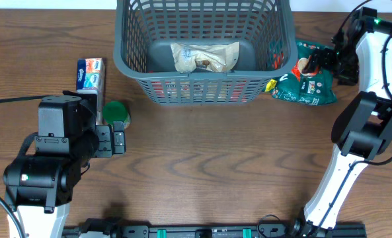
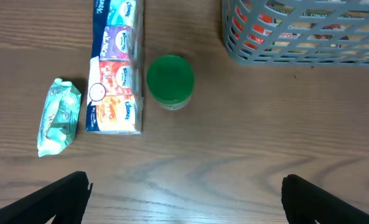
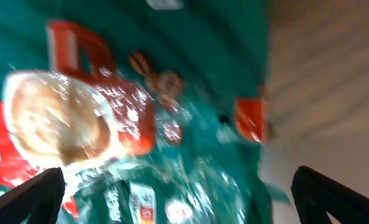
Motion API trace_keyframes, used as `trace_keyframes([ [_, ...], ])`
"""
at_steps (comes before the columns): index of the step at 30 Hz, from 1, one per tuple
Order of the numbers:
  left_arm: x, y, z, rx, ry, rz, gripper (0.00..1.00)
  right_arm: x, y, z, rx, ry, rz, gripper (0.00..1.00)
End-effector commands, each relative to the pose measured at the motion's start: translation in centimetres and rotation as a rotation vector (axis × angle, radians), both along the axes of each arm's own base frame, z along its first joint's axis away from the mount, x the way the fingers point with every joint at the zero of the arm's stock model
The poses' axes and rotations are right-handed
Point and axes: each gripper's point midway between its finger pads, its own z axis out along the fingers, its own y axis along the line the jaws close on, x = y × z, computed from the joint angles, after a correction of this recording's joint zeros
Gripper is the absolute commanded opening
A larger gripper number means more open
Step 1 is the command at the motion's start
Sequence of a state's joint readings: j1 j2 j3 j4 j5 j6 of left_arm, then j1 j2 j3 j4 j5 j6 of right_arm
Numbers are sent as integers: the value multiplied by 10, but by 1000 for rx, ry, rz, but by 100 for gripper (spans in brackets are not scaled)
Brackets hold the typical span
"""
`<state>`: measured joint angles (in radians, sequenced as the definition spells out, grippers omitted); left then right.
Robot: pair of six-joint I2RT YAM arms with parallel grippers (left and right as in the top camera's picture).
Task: Pack container
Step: 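Move the right gripper to the green Nescafé pouch and grasp it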
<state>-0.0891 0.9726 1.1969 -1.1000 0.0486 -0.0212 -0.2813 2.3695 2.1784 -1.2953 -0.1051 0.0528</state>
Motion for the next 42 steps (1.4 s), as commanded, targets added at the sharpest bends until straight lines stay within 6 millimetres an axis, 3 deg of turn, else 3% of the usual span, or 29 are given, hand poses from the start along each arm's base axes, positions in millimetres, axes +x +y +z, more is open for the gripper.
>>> trace_keyframes([
  [1, 1, 0, 6, 13, -14, -10, 98, -1, 9, -12, 62, -5, 57, 99],
  [13, 1, 0, 6, 13, -14, -10, 98, -8, 2, -39, 70, 8, 37, 99],
  [20, 0, 1, 5, 13, -11, -10, 98, -21, 8, -76, 96, 32, 35, 99],
  [22, 0, 1, 5, 13, -11, -10, 99, -25, 14, -87, 126, 30, 35, 95],
  [24, 0, 1, 5, 13, -11, -10, 98, -27, 22, -96, 163, 21, 37, 79],
  [28, 0, 1, 5, 13, -11, -10, 98, -33, 32, -110, 214, 15, 28, 57],
  [42, -2, 1, 4, 14, -2, -10, 98, -37, 27, -116, 238, 18, -40, 50],
])
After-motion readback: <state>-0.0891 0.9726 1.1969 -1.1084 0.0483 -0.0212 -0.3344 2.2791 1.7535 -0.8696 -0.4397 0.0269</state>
